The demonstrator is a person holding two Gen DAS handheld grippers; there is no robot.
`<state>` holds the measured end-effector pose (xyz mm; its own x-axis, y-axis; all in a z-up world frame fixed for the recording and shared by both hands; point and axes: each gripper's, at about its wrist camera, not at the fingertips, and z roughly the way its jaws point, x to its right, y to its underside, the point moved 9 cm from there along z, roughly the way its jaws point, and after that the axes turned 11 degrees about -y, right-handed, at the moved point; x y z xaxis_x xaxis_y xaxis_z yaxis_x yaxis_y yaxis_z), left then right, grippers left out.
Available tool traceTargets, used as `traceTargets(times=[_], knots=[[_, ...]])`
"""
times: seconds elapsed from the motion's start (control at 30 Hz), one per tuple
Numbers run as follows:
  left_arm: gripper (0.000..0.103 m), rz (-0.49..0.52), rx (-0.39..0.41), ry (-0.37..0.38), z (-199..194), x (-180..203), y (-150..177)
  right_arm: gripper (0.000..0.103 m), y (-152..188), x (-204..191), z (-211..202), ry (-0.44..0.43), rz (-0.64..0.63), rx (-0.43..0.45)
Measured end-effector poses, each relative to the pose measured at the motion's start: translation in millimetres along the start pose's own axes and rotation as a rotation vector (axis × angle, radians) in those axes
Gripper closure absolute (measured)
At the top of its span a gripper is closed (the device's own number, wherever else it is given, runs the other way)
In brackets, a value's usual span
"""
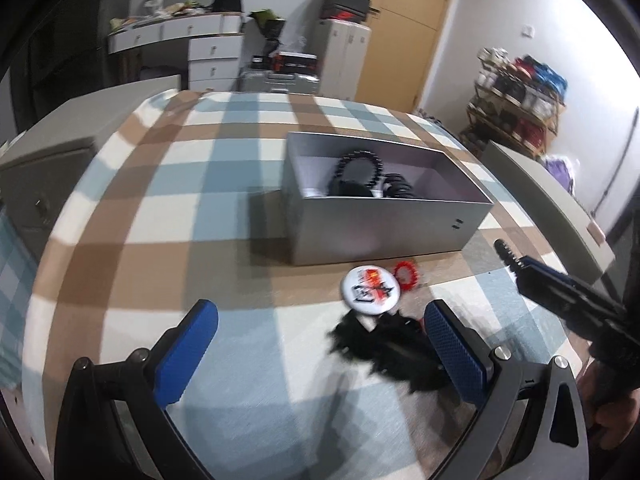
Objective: Organize jewelry
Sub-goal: 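Close the left gripper on the white 'China' badge while the right holds the coil bracelet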
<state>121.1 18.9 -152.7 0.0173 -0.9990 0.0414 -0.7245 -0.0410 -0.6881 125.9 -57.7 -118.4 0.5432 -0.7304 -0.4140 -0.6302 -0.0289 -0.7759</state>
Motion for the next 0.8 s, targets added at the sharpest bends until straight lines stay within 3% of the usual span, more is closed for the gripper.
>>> traceTargets(times=[0.13, 0.27, 0.47, 0.63, 0.8], knots=[[0.002, 0.055, -0.05, 0.017, 15, 16, -2, 0.056, -4, 12, -11, 0.005, 0.024, 0.018], [0.002, 0.119, -0.094, -0.013, 28, 23, -1, 0.056, -3, 17, -20, 0.009, 0.022, 0.028], [0.003, 0.152, -0.125, -0.017, 33, 27, 1, 0.056, -3, 21, -21, -0.014, 0.051, 0.045], [0.015, 0.147, -0.187, 0.036, 40, 33, 6, 0.056, -4, 21, -22, -0.03, 0.049, 0.048], [0.023, 0.161, -0.193, 0.044, 39, 34, 3, 0.056, -6, 21, -25, -0.039, 0.048, 0.057]])
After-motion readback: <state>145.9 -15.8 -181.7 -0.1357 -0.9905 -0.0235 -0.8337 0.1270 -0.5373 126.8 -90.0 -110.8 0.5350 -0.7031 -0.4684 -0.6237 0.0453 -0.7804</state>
